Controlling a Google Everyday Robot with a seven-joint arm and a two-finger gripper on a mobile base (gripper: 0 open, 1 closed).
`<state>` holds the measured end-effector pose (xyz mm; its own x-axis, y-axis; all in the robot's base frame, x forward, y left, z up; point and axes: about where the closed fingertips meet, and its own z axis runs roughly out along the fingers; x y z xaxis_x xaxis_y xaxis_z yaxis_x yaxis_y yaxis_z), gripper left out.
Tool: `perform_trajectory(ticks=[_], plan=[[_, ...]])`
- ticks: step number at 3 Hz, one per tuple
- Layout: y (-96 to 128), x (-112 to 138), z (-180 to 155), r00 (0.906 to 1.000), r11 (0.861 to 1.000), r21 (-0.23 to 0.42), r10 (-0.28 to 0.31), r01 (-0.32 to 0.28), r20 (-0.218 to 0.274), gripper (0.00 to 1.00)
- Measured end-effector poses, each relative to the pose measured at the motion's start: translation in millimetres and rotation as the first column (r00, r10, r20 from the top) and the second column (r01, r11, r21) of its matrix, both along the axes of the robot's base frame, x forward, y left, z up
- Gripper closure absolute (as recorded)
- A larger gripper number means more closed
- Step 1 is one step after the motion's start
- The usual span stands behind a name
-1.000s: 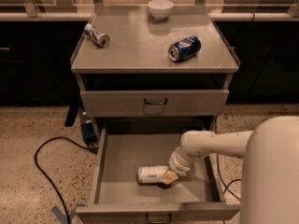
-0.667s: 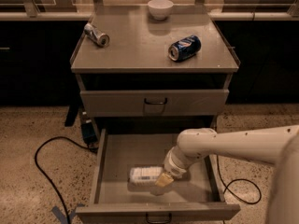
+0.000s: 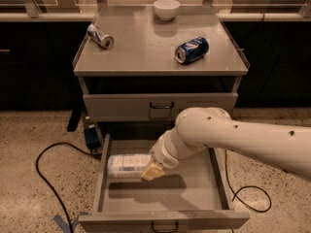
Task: Pick blue plastic bottle from middle drawer and place on counter
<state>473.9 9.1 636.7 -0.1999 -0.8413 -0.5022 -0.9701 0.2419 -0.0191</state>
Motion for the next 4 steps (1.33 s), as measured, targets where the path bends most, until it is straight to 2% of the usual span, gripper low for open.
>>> perform_trajectory(ticks=[1, 2, 3, 4], plan=[[26, 11, 79, 0.9913, 1.0, 0.015, 0.007, -0.009, 0.131, 1.0], [49, 27, 145, 0.9588, 1.0, 0.009, 0.014, -0.017, 0.284, 1.0], [49, 27, 145, 0.9588, 1.0, 0.009, 0.014, -0.017, 0.284, 1.0], [53, 29, 155, 0.9521, 1.0, 0.002, 0.029, -0.031, 0.304, 1.0]])
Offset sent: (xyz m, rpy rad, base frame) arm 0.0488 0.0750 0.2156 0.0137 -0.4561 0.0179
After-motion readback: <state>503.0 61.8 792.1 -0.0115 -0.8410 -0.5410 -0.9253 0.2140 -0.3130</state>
